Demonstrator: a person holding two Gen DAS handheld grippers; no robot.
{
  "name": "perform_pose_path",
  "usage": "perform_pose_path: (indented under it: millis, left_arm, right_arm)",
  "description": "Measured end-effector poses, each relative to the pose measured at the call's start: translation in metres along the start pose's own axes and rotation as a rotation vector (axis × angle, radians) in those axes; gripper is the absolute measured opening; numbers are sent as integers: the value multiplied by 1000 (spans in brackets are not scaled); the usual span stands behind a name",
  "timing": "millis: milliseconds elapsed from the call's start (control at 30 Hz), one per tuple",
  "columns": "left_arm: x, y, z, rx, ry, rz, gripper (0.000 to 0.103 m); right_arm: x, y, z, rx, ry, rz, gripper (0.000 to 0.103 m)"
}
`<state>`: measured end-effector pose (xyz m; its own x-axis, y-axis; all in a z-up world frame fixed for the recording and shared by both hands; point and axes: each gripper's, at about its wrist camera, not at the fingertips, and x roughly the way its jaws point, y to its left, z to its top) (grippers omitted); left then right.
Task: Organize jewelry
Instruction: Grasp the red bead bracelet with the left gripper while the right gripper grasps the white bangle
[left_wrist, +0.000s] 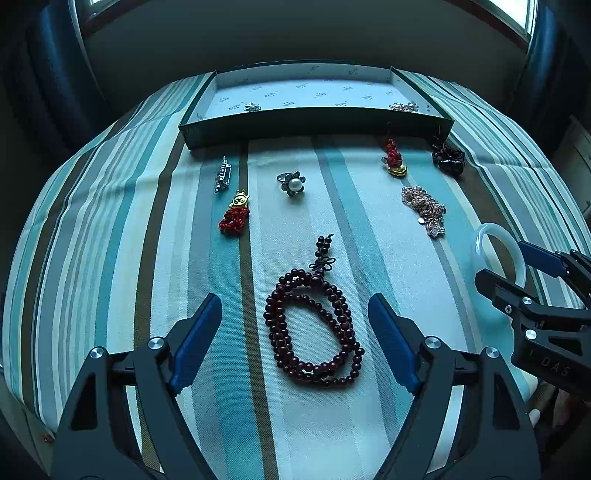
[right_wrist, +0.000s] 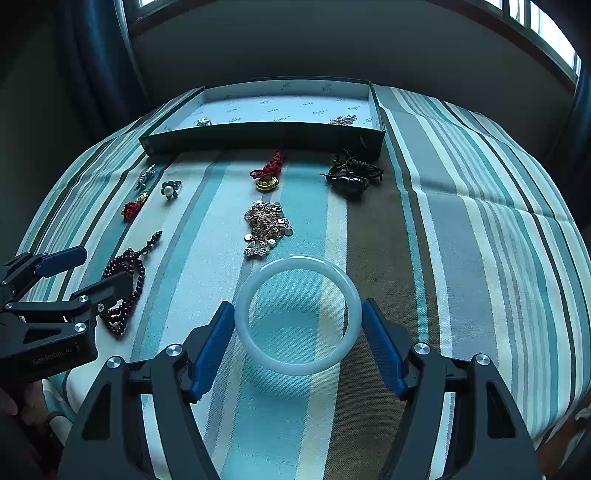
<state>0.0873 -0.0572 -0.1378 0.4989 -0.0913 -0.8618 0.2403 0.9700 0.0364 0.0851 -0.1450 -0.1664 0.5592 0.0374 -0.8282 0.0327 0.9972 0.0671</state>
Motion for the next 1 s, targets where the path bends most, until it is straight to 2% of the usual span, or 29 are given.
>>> perform_pose_path:
  millis: [100,167,233,300,433,467,567,633,1000]
  left_arm:
    - [7,-1,-2,8,19,1,81]
    - [9,0,-4,12,29,5,76]
    - [12,2,-6,3,42,-23,57]
    - [11,3,-7,-4,35,-39,49]
    - [8,2,-8,11,22,-65,20]
    - [8,3,-9,11,21,-71,18]
    - [6,6,-10,-5,13,-91,16]
    - [4,9,-9,-11,-1,-89,11]
    - [-11,13,0,-14,-47,-91,11]
  right_arm:
    - [0,0,-1,3,1,6,69]
    - [1,0,-1,4,1,7,69]
    - [0,0,-1,4,2,7,69]
    - [1,1,-2,3,3,6,69]
    - [1,3,-2,-1,3,8,69]
    - [2,3,-2,-1,2,9,69]
    - [2,4,-2,-3,3,10,69]
    - [1,5,-2,-3,1,14,69]
    - [-4,8,2,-5,-14,32,69]
